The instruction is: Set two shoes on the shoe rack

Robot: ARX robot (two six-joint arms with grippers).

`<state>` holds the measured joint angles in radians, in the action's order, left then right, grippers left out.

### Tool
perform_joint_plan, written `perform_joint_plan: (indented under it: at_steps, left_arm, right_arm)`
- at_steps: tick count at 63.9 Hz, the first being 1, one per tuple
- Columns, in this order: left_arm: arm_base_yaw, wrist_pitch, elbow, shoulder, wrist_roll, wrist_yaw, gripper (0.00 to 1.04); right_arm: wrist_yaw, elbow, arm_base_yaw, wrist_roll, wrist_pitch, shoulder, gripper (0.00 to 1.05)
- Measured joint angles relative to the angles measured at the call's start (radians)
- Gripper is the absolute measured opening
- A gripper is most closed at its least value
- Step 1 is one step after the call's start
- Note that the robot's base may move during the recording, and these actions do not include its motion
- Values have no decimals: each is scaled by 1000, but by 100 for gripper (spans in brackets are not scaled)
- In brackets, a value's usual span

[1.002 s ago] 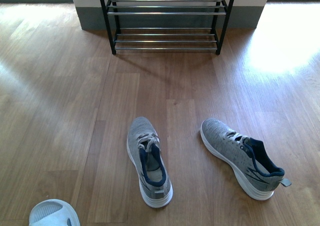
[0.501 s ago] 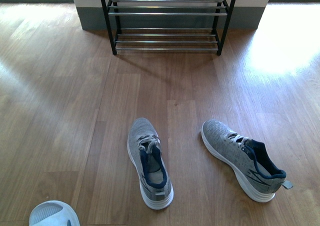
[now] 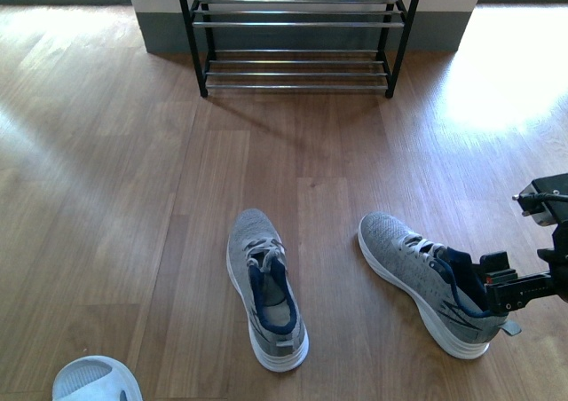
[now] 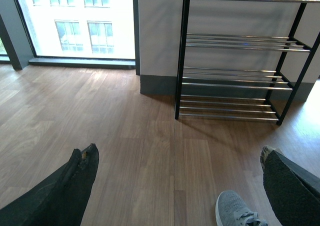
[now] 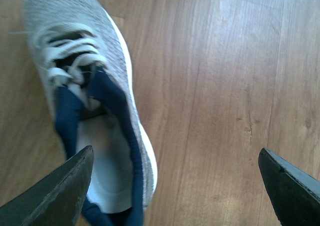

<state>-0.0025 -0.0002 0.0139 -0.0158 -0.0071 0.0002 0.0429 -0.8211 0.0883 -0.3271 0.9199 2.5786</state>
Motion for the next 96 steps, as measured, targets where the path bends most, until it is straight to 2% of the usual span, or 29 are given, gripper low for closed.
perform_joint_plan:
  at_steps: [17, 40, 48, 59, 70, 82, 96]
  left_arm:
    - [0, 0, 0, 0, 0, 0, 95]
    - [0, 0, 0, 0, 0, 0, 95]
    - [0, 0, 0, 0, 0, 0, 95]
    - [0, 0, 0, 0, 0, 0, 95]
    - [0, 0, 0, 0, 0, 0, 95]
    - [0, 0, 0, 0, 0, 0, 95]
    - [0, 0, 0, 0, 0, 0, 95]
  right_arm:
    - [-2, -149, 11, -26, -66, 140, 96]
    - [68, -295, -7, 6, -144, 243, 94]
    - [89, -331, -32, 25, -167, 264, 65]
    - [108, -343, -44, 34, -180, 268, 41]
    - [155, -324, -55, 158, -187, 252, 2]
    - [135, -168, -91, 322, -87, 114, 1]
    - [141, 102, -125, 449, -15, -291, 1]
